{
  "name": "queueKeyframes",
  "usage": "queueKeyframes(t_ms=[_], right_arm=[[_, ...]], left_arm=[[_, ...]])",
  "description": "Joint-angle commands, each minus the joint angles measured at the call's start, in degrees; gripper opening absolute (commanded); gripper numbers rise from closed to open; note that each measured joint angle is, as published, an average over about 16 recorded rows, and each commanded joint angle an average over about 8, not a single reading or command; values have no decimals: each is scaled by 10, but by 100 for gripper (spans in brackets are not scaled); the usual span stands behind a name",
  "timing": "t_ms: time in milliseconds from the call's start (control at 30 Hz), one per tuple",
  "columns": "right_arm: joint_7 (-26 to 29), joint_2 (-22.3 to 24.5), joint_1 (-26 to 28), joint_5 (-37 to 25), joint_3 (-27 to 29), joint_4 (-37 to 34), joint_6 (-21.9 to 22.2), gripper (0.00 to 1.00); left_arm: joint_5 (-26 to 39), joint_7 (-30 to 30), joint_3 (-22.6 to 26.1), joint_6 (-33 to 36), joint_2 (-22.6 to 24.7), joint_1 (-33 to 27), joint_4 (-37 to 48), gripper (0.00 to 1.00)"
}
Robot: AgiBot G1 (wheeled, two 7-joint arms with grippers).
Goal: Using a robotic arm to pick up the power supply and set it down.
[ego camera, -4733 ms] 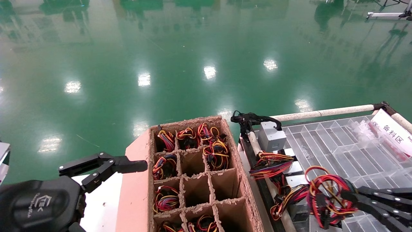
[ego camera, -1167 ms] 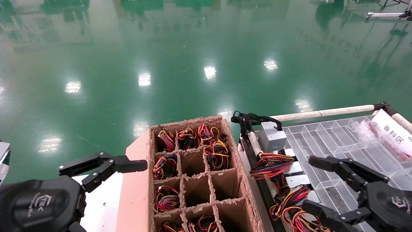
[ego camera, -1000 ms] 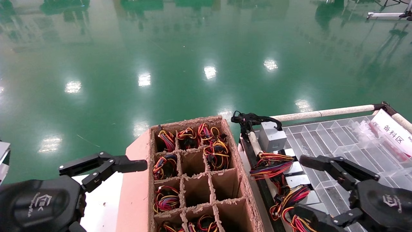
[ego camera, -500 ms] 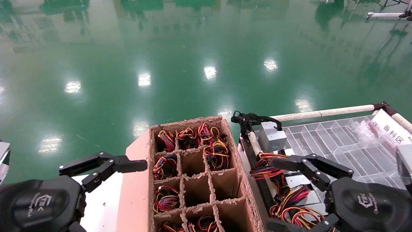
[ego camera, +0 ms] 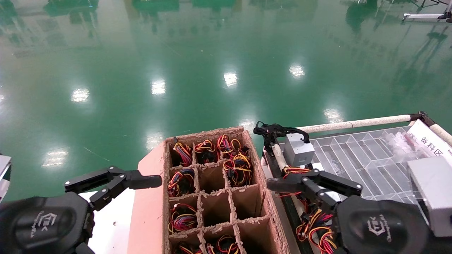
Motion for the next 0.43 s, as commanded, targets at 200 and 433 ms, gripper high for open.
queueKeyframes(t_ms=[200, 433], right_arm=[[14, -6, 12, -13, 1, 24, 2, 100], [13, -6, 11, -14, 1, 22, 2, 100]], left_arm=[[0, 0, 0, 0, 0, 0, 0, 100], [0, 0, 0, 0, 0, 0, 0, 100]])
